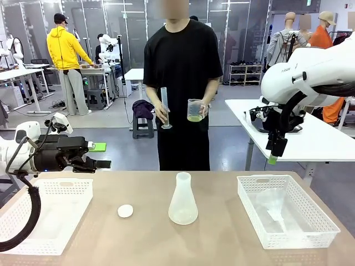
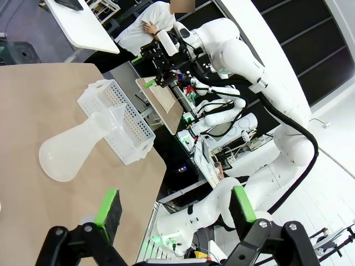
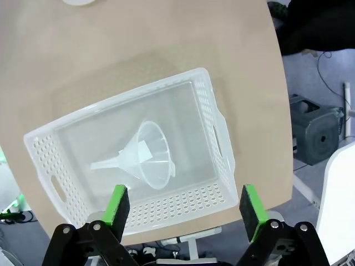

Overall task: Prepare the solutions needed for the experiment.
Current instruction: Pick up the Plastic Funnel and insert it into the Big flask.

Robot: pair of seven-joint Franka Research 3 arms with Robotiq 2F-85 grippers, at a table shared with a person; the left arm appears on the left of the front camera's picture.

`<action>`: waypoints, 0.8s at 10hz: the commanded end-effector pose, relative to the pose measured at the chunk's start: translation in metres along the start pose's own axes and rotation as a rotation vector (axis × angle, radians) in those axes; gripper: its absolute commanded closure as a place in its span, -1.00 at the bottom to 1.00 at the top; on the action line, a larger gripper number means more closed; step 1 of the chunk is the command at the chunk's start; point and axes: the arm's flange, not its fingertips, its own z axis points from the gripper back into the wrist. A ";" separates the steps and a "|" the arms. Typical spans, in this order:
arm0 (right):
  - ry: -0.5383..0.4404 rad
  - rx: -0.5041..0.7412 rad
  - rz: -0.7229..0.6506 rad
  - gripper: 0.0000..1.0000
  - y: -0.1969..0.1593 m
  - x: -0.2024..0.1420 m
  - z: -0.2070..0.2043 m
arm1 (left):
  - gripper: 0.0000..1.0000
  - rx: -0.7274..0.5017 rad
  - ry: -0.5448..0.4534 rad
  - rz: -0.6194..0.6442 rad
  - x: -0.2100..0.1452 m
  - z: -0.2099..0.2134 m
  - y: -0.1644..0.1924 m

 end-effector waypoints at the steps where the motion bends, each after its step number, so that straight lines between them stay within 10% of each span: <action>1: -0.010 -0.012 -0.013 -1.00 0.005 -0.002 0.002 | -1.00 -0.019 -0.011 0.009 0.001 -0.001 -0.001; 8: 0.056 0.082 0.255 -1.00 0.006 -0.006 -0.018 | -1.00 -0.019 -0.011 0.009 0.001 -0.001 -0.001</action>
